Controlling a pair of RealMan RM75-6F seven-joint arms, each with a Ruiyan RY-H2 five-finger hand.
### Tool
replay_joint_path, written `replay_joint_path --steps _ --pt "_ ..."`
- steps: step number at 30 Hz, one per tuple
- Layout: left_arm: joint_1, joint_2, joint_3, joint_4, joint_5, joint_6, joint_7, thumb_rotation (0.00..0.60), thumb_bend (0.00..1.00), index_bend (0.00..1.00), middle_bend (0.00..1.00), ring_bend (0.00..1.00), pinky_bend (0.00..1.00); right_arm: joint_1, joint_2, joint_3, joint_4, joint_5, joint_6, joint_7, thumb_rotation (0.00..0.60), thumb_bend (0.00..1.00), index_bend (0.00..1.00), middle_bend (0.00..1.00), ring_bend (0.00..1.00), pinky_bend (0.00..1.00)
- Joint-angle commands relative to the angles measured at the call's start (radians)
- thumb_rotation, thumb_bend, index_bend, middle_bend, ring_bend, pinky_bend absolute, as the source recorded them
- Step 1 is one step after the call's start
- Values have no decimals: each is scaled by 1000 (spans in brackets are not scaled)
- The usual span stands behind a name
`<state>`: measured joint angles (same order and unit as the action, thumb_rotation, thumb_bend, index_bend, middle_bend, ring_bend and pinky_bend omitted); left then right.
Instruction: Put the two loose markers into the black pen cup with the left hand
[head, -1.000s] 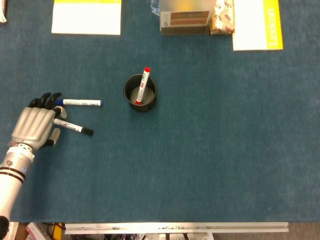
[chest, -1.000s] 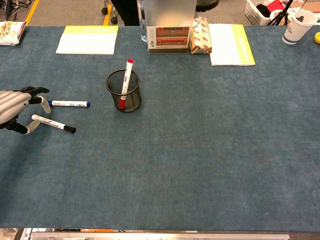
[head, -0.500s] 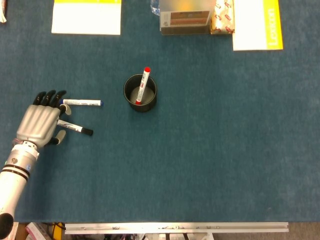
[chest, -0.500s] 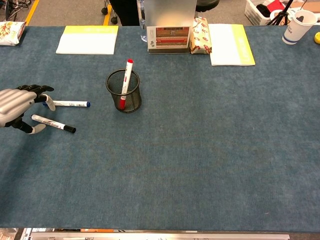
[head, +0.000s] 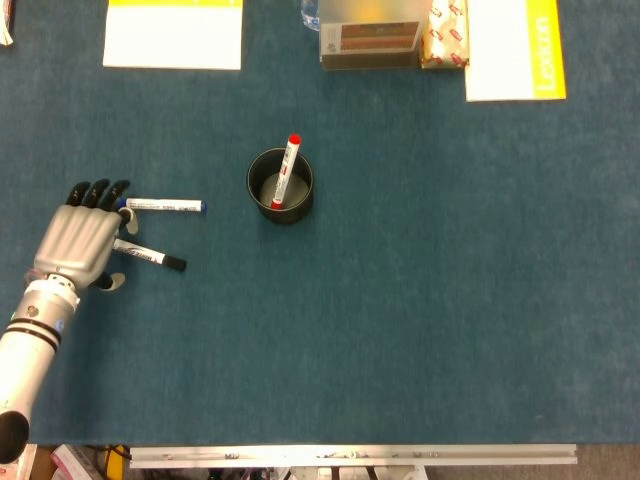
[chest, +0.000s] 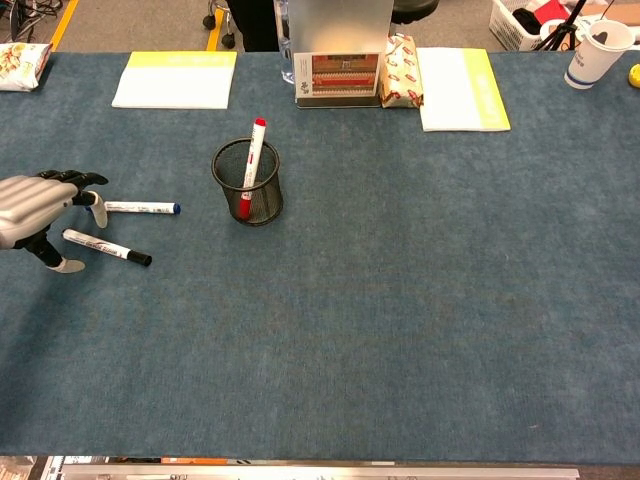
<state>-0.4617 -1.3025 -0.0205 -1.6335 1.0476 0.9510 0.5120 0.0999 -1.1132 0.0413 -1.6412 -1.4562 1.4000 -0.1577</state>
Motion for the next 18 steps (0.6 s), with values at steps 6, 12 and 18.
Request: replay_joint_path --steps 6,12,18 --pt "-54 -24 -6 22 -69 -46 28 600 148 395 52 17 68 2 -1 -2 1 4 -7 -4 600 116 476 392 418 438" --pt "-71 -52 9 50 -55 -41 38 600 149 410 52 17 68 2 0 -1 0 4 -8 -2 600 115 477 392 418 438" --pt "-76 -63 16 56 -48 -33 27 600 148 426 52 17 68 2 1 -2 -1 4 -7 -2 600 116 476 392 418 438"
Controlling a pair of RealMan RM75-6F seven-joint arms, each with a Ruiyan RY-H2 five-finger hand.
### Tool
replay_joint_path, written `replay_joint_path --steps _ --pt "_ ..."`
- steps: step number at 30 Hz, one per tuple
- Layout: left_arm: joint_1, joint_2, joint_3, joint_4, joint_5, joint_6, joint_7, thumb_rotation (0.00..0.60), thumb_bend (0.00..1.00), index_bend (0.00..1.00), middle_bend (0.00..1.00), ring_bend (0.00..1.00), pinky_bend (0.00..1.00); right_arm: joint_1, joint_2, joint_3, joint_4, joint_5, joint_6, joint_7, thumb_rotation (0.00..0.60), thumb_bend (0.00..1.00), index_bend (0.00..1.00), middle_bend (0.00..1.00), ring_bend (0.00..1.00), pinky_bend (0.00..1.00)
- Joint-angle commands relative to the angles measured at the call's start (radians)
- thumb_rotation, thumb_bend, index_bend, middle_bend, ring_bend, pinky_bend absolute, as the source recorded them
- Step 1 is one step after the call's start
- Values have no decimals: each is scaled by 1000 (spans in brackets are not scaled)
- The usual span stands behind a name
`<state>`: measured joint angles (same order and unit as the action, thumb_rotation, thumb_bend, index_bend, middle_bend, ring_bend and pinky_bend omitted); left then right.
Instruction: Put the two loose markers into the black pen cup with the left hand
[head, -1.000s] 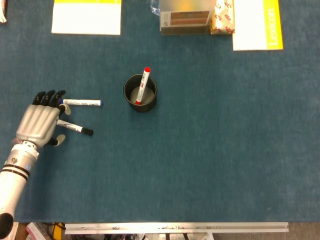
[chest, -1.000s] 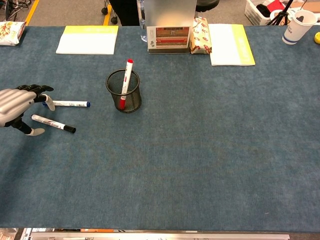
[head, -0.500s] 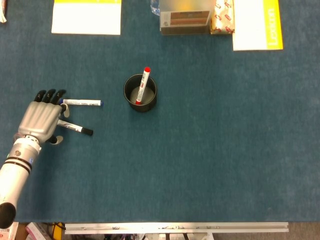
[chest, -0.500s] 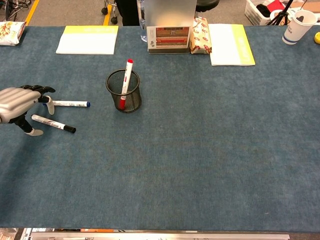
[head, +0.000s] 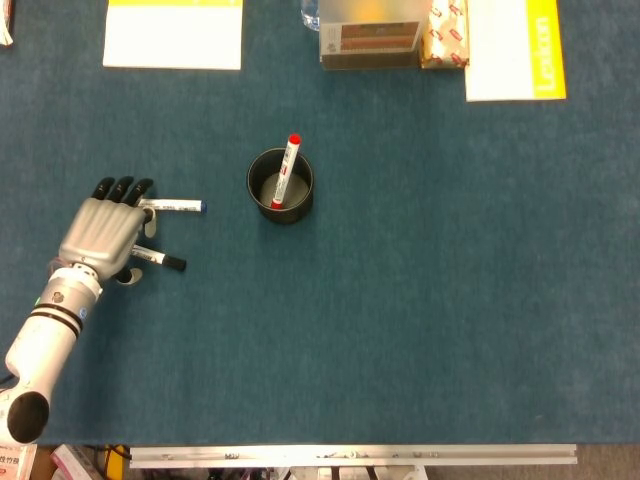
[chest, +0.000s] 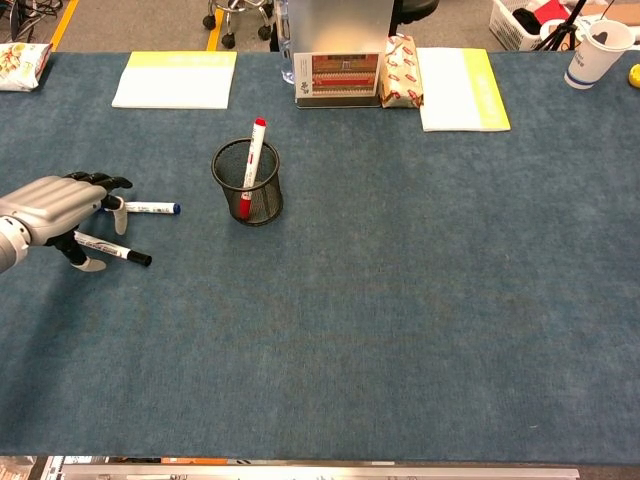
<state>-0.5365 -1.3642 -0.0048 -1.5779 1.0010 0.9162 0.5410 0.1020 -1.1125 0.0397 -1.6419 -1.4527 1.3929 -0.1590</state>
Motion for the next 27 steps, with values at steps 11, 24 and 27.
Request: replay_joint_path --steps 11,24,27 --pt "-12 -5 12 6 -13 6 -7 600 228 468 52 16 68 1 -1 0 1 4 -4 -4 600 116 476 392 418 438" --pt "-28 -11 25 11 -42 2 12 600 270 501 53 16 68 1 0 0 -1 2 -1 -4 600 116 477 392 418 438" --pt "-32 -14 29 13 -53 0 20 600 271 502 53 16 68 1 0 0 0 3 -2 -4 600 116 476 392 418 438"
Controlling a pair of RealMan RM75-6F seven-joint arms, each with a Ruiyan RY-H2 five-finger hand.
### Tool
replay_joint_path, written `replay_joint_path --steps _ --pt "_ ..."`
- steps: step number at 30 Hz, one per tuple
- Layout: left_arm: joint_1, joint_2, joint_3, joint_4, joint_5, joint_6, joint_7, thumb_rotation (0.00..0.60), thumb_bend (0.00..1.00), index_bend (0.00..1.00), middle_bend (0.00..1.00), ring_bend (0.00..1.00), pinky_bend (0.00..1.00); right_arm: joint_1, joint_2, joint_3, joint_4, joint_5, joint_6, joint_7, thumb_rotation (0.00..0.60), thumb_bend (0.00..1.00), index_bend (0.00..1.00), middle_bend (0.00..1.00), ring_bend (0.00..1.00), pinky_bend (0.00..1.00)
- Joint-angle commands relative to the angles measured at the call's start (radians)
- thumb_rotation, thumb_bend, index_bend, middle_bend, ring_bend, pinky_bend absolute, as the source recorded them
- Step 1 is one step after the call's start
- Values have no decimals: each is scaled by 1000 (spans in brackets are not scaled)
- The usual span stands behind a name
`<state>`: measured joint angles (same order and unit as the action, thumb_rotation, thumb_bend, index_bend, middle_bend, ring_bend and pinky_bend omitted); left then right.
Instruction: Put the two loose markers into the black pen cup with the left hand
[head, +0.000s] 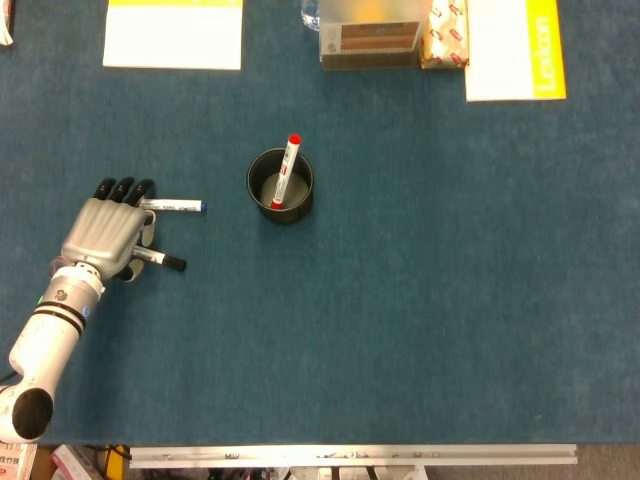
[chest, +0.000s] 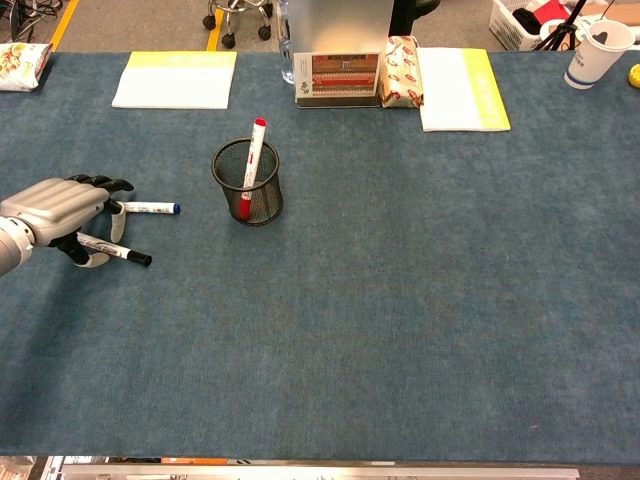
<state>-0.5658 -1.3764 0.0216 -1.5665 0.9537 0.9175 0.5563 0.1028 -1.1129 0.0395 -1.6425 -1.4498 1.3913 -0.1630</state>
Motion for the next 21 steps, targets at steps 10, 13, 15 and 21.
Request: replay_joint_path --steps 10,13,15,21 --pt "-7 -12 11 6 -9 8 7 600 270 542 52 16 69 0 0 0 0 0 0 0 600 116 477 392 418 438" --pt "-6 -14 12 4 -7 15 6 600 271 571 53 16 70 0 0 0 0 0 0 0 600 115 476 392 418 438" --pt "-5 -14 13 3 -5 21 6 600 271 591 53 16 70 0 0 0 0 0 -1 0 600 115 477 392 418 438" --pt "-5 -11 10 9 -4 27 -3 600 272 618 56 16 70 0 0 0 0 0 0 0 600 116 476 392 418 438"
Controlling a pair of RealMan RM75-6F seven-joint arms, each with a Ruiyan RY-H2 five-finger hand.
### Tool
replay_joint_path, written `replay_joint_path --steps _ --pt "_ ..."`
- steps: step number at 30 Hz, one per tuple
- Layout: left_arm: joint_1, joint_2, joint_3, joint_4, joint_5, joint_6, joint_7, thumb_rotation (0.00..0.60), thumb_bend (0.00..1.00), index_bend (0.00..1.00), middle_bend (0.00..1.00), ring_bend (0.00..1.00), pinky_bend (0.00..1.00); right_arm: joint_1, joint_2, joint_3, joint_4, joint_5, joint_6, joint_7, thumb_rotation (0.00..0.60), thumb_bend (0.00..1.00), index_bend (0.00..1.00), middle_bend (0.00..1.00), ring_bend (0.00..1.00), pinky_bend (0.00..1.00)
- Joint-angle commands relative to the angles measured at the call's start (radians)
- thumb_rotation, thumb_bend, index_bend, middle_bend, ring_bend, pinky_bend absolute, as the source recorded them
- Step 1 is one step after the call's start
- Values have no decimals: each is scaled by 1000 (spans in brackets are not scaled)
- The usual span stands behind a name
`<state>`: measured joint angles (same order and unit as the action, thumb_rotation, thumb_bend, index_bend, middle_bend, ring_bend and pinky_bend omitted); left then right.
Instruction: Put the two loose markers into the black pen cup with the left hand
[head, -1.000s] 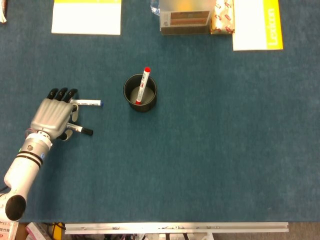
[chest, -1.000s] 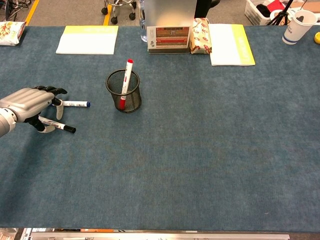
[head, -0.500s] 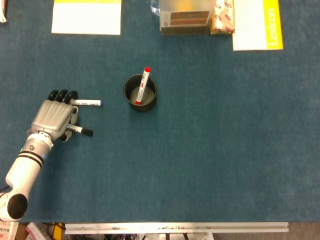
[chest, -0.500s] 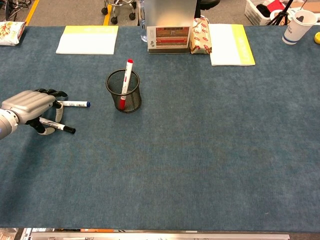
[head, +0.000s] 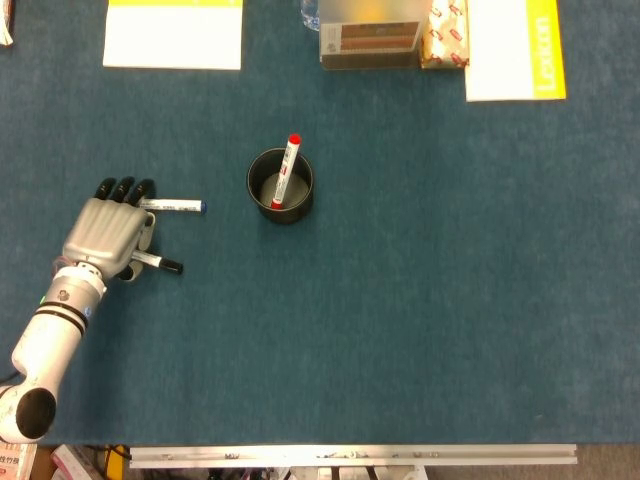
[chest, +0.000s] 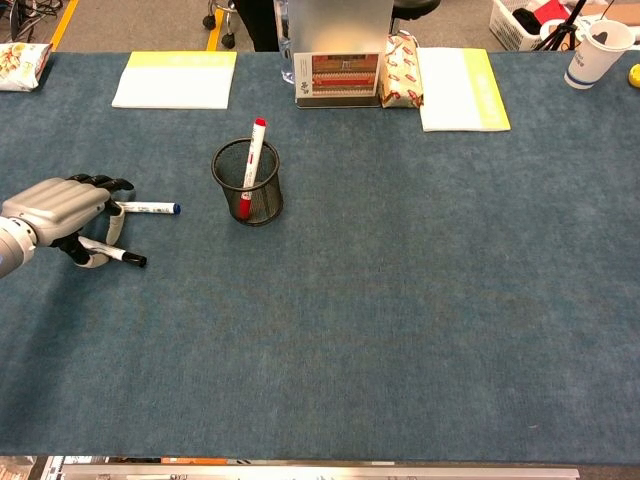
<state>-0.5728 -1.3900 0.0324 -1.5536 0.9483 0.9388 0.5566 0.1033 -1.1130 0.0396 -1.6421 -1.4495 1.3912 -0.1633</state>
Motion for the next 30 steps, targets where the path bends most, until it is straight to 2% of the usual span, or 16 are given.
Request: replay_joint_path --steps 1,10,18,26,30 --pt "3 3 -1 -8 3 11 -5 600 272 620 57 16 70 0 0 0 0 0 1 0 600 116 476 392 418 438" --pt "13 21 -20 -67 -4 73 7 600 272 625 62 16 70 0 1 0 -1 0 1 1 600 116 477 392 418 438" --pt "27 18 -69 -137 12 178 2 600 272 630 74 16 70 0 1 1 -1 1 2 1 600 116 477 392 418 439" --pt "55 -22 -146 -114 106 245 -192 600 271 654 99 16 70 -1 1 1 -2 0 4 2 600 116 476 392 418 438" --pt "56 -45 -178 -91 147 277 -243 600 278 664 110 16 70 -1 1 2 -2 0 4 2 600 116 476 392 418 438"
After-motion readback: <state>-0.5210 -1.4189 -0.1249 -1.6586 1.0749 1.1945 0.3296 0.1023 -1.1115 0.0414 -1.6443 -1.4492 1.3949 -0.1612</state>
